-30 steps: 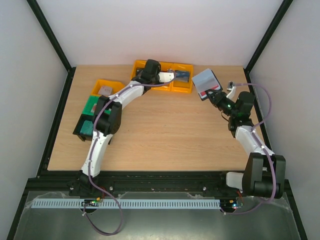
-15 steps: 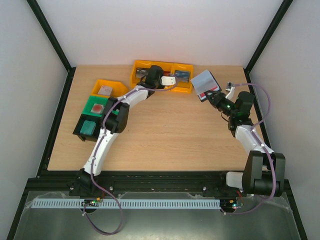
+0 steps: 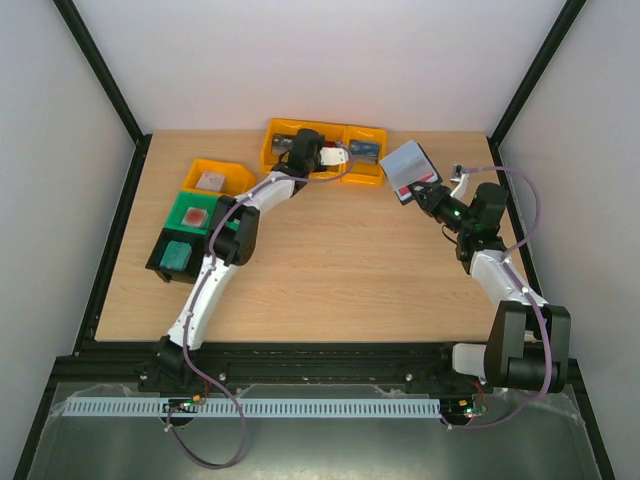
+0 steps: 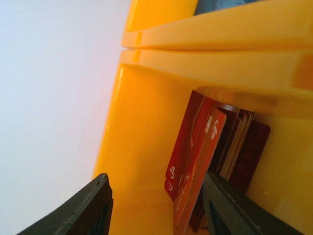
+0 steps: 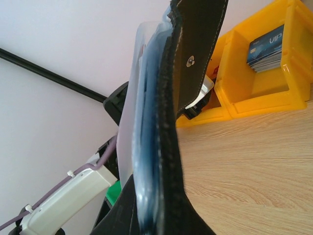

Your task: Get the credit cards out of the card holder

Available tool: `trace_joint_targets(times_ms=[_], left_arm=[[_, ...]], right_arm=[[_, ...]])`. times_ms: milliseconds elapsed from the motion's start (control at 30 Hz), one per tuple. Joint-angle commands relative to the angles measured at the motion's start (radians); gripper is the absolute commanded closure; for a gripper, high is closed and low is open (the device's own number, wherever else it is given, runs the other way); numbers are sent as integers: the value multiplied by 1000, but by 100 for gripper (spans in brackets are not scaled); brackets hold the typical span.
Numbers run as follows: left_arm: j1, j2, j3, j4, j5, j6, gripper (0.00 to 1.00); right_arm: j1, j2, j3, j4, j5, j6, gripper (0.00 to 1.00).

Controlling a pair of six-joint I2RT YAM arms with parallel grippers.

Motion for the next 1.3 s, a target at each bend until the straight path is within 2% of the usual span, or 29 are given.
trace_joint_targets(times_ms=[0,300,433,567,733,833,867,1033,1133,1267], left_arm=[[15,-37,20,-107,115,-118,43],[21,-106,20,-117,169,-288,28],[27,-200,18,-167,244,-429,25],[40,-335,21,-333,411,-581,22],[42,-525,-10,-673,593,-664,21],[25,-675,-129,-802,657,-711,13],[11,-735,-192,-847,659,-712,3],[-104,-956,-461,-1025,590,-733,1],[-152,-1088,-681,-959,552,-807,1],[-199,-1257,-944,-815,482,-859,0]], right_arm=[[-5,-4,33,28,-30,-20,98],[-4,-16,33,27,-39,-22,98],[-3,-12,35,10,-38,-24,98],[-1,-39,45,-86,-13,-102,98],[54,-74,87,-345,52,-317,98],[156,-86,118,-454,51,-404,98],[193,-89,125,-474,49,-414,98],[355,-133,89,-454,169,-323,98],[453,-164,44,-384,247,-234,98],[565,-229,-75,-171,307,-33,98]])
